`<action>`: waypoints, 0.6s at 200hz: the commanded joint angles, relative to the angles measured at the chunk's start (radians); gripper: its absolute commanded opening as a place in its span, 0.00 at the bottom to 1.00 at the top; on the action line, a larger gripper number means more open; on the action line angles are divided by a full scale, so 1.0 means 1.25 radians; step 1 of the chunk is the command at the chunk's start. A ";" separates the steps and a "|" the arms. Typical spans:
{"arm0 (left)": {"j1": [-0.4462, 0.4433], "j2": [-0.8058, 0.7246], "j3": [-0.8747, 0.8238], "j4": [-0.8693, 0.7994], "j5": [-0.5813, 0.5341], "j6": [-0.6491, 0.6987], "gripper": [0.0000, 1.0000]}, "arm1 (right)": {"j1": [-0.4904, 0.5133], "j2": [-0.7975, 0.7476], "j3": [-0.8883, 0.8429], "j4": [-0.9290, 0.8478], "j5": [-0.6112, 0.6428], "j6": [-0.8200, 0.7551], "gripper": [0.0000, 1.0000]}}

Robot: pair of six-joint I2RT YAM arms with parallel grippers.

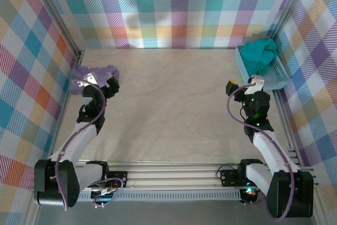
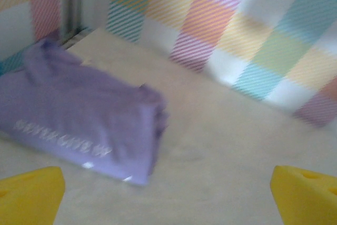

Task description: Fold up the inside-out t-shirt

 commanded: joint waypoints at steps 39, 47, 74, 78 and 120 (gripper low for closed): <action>-0.193 0.150 0.264 -0.310 0.127 -0.056 1.00 | -0.126 0.250 0.387 -0.395 0.158 0.103 1.00; -0.216 0.166 0.279 -0.313 0.122 -0.047 1.00 | -0.156 0.305 0.433 -0.419 0.149 0.125 1.00; -0.266 0.201 0.308 -0.307 0.113 -0.039 1.00 | -0.184 0.473 0.565 -0.453 0.143 0.168 0.99; -0.272 0.204 0.312 -0.308 0.110 -0.040 1.00 | -0.184 0.494 0.582 -0.455 0.141 0.180 0.99; -0.308 0.240 0.329 -0.312 0.106 -0.040 1.00 | -0.185 0.684 0.684 -0.387 0.103 0.317 0.90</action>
